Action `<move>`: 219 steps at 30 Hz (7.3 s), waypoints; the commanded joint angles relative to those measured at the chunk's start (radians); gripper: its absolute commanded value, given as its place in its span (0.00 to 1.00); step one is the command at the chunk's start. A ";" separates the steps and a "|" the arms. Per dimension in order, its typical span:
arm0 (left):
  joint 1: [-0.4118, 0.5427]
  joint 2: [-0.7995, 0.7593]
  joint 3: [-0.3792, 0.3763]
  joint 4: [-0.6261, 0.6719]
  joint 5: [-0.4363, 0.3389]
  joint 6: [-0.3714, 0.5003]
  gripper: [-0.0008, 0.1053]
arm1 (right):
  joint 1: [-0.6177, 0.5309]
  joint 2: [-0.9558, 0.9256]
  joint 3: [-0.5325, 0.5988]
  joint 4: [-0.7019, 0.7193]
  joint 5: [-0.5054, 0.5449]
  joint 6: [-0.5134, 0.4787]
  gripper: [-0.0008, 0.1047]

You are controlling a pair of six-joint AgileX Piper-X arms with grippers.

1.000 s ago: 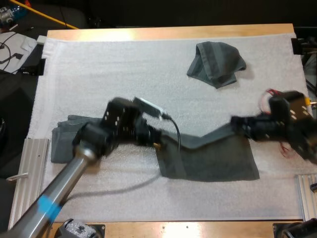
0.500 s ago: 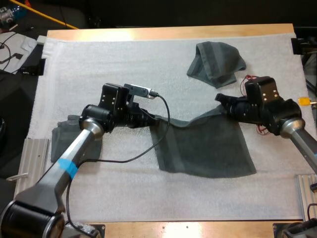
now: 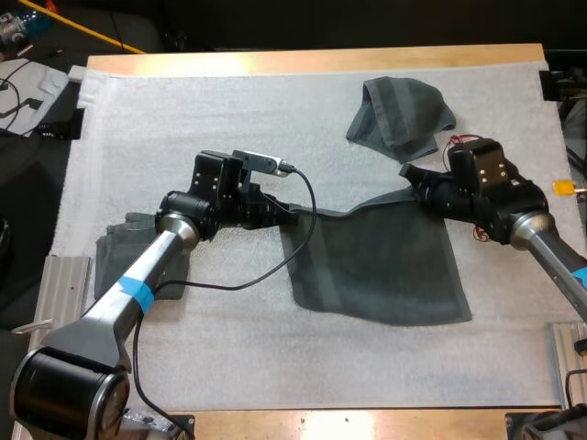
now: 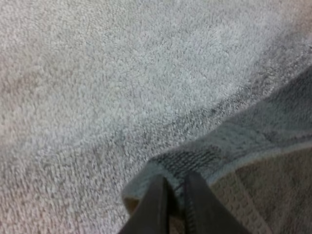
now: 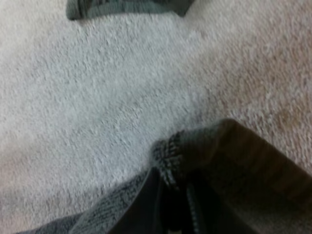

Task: Pick towel from pile, fold and stack

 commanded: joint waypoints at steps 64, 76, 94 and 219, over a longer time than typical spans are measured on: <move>0.033 -0.888 -0.007 0.725 0.071 0.059 0.51 | -0.016 -0.810 -0.003 0.768 -0.056 -0.338 0.52; 0.030 -0.927 0.114 0.773 0.070 0.051 0.52 | -0.018 -0.833 0.146 0.853 -0.023 -0.365 0.51; 0.033 -0.920 0.145 0.729 0.093 0.046 0.52 | -0.013 -0.567 0.447 0.410 -0.066 -0.266 0.52; -0.310 -0.419 0.192 0.559 0.163 0.093 0.01 | -0.014 -0.695 0.396 0.582 -0.186 -0.274 0.01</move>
